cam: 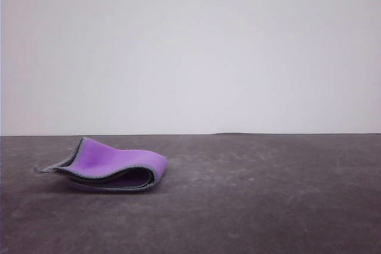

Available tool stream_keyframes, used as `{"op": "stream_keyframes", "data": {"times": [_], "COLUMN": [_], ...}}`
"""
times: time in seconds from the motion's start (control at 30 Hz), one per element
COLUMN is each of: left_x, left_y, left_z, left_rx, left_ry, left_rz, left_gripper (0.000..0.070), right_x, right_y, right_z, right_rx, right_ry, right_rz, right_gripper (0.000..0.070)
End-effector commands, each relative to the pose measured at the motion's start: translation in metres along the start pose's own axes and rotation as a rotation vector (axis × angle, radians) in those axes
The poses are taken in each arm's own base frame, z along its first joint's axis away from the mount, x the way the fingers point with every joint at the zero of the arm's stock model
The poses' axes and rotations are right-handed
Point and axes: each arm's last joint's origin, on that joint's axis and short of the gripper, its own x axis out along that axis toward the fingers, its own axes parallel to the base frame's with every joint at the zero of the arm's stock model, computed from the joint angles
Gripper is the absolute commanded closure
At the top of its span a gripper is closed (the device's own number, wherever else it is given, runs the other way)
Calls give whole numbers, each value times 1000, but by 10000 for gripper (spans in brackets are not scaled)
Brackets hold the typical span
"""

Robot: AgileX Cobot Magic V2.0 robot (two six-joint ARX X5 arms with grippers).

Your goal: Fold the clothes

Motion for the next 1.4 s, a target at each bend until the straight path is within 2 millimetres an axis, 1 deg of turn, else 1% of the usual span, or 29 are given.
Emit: {"op": "stream_keyframes", "data": {"times": [0.0, 1.37], "left_x": [2, 2], "left_y": [0, 0], "left_z": [-7, -7], "left_rx": [9, 9], "left_ry": [26, 26], "left_rz": [1, 2], "left_gripper": [700, 700], "right_x": [0, 0], "right_y": [0, 0], "right_z": [0, 0], "right_rx": [11, 11], "right_ry": [-8, -8], "right_rz": [0, 0], "right_gripper": [690, 690]}}
